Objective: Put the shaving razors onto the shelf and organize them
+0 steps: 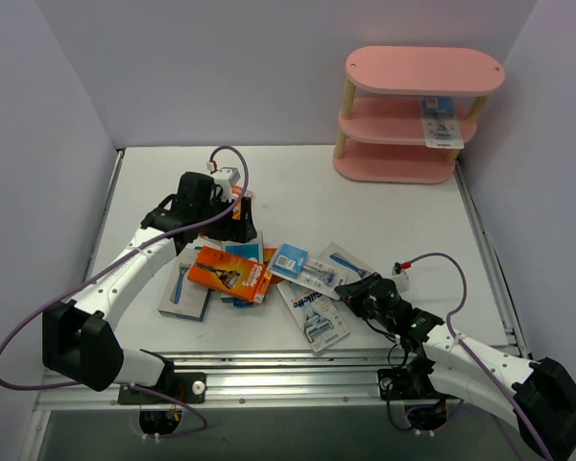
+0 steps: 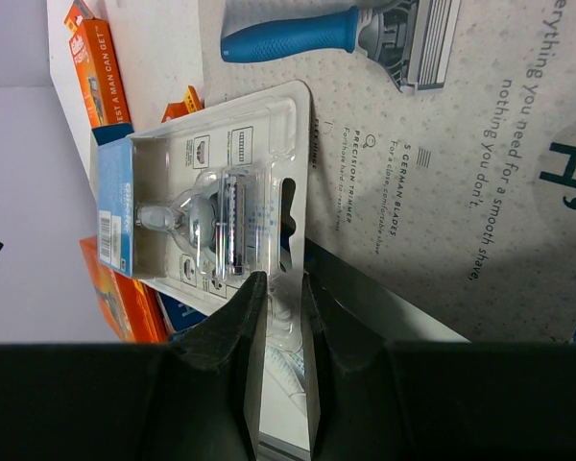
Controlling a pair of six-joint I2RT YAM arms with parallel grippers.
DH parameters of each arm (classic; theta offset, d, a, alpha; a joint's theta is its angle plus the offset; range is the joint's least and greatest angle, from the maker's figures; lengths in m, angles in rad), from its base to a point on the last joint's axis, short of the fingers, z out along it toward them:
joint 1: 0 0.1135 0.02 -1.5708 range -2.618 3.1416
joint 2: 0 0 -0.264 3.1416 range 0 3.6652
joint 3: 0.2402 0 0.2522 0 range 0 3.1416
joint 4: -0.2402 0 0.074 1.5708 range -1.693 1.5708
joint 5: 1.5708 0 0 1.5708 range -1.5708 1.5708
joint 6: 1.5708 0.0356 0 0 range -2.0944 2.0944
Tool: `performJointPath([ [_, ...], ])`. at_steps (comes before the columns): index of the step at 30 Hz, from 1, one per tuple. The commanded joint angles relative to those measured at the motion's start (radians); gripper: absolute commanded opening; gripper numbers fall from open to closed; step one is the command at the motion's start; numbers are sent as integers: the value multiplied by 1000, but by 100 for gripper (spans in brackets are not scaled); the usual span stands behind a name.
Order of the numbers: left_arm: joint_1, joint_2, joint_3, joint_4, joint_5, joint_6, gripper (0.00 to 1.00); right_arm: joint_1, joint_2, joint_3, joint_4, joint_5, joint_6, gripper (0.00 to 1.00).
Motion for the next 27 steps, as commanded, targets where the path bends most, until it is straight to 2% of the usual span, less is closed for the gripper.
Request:
performJointPath([
  [1, -5, 0, 36, 12, -6, 20, 94, 9, -4, 42, 25, 38, -24, 0],
  [16, -8, 6, 36, 9, -16, 21, 94, 6, 8, 170, 120, 94, -139, 0],
  [22, -8, 5, 37, 8, -22, 23, 94, -34, -9, 204, 64, 119, -151, 0],
  [27, -8, -6, 36, 7, -45, 24, 94, -117, -30, 232, -7, 133, -159, 0],
])
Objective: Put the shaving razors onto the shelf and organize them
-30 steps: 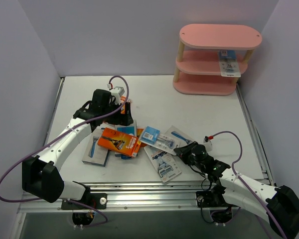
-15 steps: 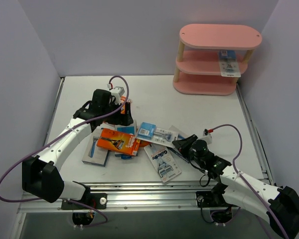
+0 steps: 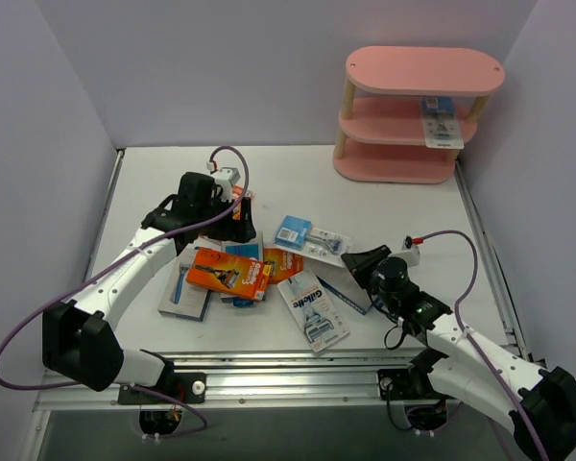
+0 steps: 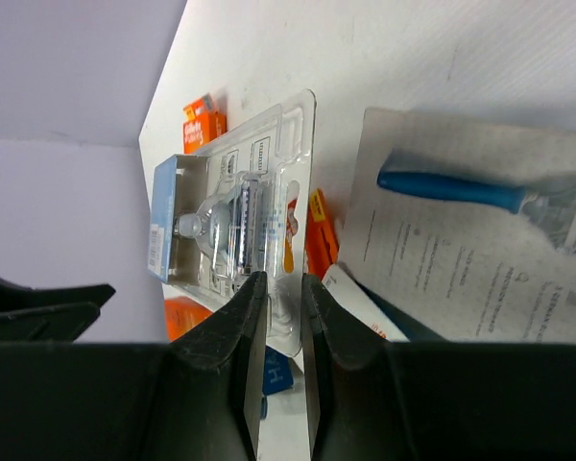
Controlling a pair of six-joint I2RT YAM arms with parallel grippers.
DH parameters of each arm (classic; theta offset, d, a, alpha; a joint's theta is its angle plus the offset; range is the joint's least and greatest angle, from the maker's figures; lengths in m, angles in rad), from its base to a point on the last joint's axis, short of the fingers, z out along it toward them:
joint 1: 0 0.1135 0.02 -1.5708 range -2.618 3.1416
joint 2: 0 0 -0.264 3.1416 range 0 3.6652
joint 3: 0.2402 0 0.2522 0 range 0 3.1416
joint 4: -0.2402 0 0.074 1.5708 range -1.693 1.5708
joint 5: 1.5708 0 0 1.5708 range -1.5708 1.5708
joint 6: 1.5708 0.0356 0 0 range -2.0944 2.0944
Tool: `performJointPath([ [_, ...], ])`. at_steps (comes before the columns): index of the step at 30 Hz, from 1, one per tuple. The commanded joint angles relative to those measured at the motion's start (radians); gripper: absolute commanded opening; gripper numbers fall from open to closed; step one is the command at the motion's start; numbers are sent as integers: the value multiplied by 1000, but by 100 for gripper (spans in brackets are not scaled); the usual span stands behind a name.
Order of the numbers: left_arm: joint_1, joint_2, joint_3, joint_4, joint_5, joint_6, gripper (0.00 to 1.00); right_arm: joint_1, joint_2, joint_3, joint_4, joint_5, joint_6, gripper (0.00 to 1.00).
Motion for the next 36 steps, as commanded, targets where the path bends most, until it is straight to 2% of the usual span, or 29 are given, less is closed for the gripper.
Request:
performJointPath([
  [1, -4, -10, 34, 7, -25, 18, 94, -60, -37, 59, -24, 63, -15, 0],
  [11, -10, -14, 33, 10, -17, 13, 94, -278, -17, 143, -36, 40, -79, 0],
  [20, -21, -7, 36, 12, -9, 15, 94, -542, 46, 252, -4, -91, -155, 0],
  [30, -21, -4, 39, 10, -2, 15, 94, -648, 106, 300, 17, -187, -191, 0],
  [35, -21, 1, 42, 8, 8, 15, 94, -710, 133, 315, -27, -295, -263, 0],
  [36, -21, -2, 42, 8, 8, 15, 94, -756, 143, 305, -29, -354, -268, 6],
])
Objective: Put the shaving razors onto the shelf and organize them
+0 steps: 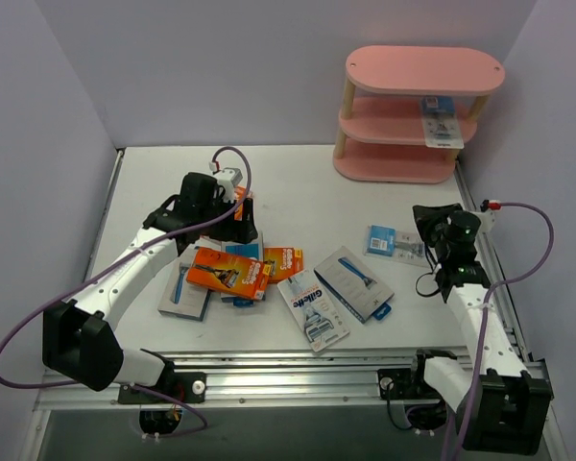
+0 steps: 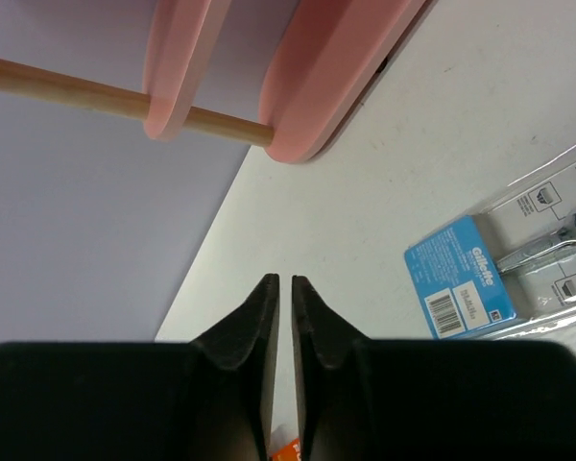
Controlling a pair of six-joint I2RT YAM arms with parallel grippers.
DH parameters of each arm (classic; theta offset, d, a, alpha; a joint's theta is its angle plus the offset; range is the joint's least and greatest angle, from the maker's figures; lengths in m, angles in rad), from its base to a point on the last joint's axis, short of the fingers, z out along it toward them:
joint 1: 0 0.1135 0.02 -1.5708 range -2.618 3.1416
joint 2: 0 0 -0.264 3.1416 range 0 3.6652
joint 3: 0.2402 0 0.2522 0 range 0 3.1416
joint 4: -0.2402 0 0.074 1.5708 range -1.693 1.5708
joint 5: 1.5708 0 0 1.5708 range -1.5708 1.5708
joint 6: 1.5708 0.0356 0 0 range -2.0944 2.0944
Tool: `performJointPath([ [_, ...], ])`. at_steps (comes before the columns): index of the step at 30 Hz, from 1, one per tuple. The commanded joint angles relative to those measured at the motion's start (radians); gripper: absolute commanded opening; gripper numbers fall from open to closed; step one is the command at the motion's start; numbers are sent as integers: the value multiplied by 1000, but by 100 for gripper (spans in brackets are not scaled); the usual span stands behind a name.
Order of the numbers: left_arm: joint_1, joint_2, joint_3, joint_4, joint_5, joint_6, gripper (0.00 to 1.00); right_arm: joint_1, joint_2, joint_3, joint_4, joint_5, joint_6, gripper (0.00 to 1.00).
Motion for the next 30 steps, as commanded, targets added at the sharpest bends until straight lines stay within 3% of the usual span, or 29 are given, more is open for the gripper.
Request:
performJointPath([
  [1, -5, -2, 42, 10, 18, 14, 94, -93, 29, 21, 0, -152, -62, 11],
  [6, -5, 4, 41, 10, 25, 14, 94, -258, 150, -28, -5, -355, -135, 34],
  [9, -5, 4, 42, 8, 26, 14, 94, -321, 220, 15, -94, -384, -246, 40],
  [13, -5, 1, 44, 8, 29, 14, 94, -351, 285, 58, -181, -332, -344, 43],
  [19, -5, 1, 44, 8, 31, 14, 94, -395, 365, 41, -178, -306, -422, 46],
  [30, -5, -2, 42, 12, 44, 9, 94, -397, 503, -8, 36, -362, -415, 45],
])
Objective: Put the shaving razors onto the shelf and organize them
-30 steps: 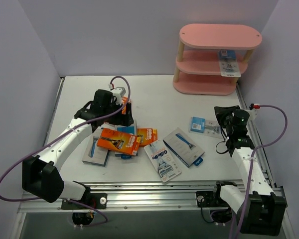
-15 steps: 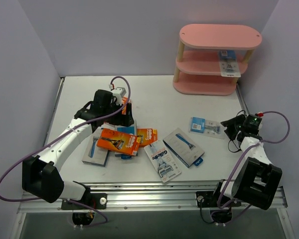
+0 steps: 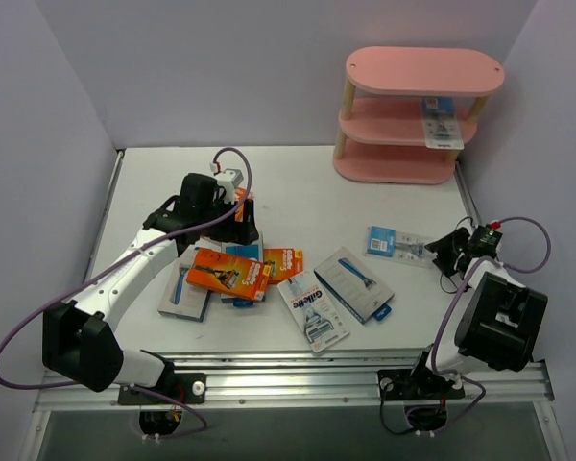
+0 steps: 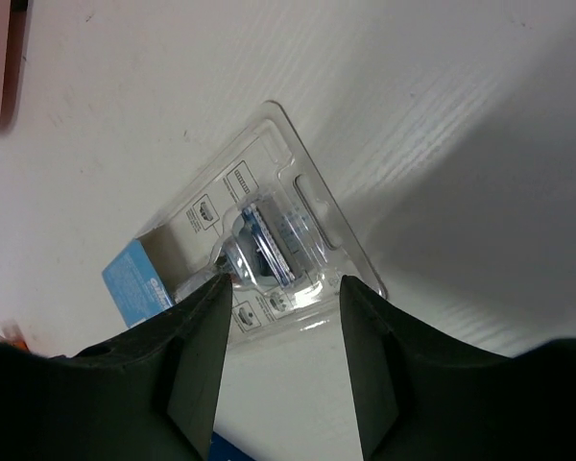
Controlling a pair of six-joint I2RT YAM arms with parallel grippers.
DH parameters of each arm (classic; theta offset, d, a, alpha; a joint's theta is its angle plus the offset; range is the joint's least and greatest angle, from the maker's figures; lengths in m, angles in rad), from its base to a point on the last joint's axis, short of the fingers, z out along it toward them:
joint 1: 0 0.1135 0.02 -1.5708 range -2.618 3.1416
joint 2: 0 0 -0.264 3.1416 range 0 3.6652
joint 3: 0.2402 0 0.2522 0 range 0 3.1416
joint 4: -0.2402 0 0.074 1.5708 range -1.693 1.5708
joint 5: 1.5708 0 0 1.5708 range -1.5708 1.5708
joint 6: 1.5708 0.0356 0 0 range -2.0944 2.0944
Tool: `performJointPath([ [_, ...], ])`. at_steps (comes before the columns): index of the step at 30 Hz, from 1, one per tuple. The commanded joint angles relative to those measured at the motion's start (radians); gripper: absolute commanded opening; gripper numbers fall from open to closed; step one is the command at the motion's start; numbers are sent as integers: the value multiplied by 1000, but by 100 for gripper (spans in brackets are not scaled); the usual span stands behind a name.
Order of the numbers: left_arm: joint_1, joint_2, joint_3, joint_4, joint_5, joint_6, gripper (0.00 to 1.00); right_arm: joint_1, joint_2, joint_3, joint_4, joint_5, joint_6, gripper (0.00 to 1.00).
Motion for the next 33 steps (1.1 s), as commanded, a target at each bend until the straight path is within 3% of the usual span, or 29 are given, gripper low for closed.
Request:
performJointPath([
  [1, -5, -2, 42, 13, 22, 10, 94, -2, 51, -2, 111, -47, -12, 44],
  [7, -5, -2, 44, 13, 23, 10, 94, 18, 111, 1, 151, -47, -11, 41],
  [19, -4, 0, 45, 8, 19, 11, 94, 222, 158, -39, 278, -33, 92, 39],
  [29, -4, 1, 47, 8, 20, 13, 94, 256, 159, -22, 422, -255, 124, 30],
  [33, -4, 3, 48, 8, 23, 13, 94, 258, 97, 103, 186, -266, -48, 30],
])
